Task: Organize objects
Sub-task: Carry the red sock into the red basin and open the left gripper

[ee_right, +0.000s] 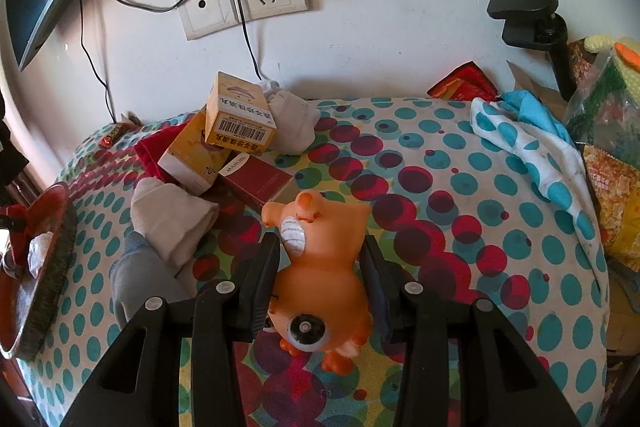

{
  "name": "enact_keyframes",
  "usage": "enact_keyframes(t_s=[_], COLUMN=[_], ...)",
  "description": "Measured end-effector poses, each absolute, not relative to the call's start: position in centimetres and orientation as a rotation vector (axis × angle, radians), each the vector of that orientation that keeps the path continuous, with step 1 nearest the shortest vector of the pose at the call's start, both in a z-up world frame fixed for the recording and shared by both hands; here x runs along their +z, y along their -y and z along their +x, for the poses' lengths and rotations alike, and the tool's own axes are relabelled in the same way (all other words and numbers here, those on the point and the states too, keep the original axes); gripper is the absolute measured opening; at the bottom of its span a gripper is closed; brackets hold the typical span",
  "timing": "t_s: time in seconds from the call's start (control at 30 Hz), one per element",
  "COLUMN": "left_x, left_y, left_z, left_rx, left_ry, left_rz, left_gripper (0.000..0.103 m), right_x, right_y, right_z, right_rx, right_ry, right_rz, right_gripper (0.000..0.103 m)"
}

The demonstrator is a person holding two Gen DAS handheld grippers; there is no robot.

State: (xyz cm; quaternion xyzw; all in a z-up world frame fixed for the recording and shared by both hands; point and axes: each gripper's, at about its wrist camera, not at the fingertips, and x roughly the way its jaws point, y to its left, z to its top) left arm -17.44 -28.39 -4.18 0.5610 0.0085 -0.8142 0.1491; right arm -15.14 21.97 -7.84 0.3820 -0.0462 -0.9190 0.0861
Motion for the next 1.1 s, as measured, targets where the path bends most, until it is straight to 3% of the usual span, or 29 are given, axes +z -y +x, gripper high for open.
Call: enact_keyframes(t_s=[0.57,0.63,1.1], left_x=[-4.4,-4.1,-1.0], left_y=[30.7,30.7,27.0], left_z=[-17.5,-17.1,-11.5], left_rx=[-2.328,-2.335,-2.447], left_ry=[0.021,0.004,0.063], left_rz=[1.544,1.536,1.417], left_gripper=[0.049,0.056,0.061], right_x=[-7.9,-7.8,-7.8], right_y=[-21.8,-21.8,-21.5], right_z=[-15.2,-15.2,-15.2], right_rx=[-2.759,-2.766,-2.794], right_ry=[0.116,0.11,0.057], right_rz=[1.149,1.15,1.16], right_gripper=[0.04,0.04,0.04])
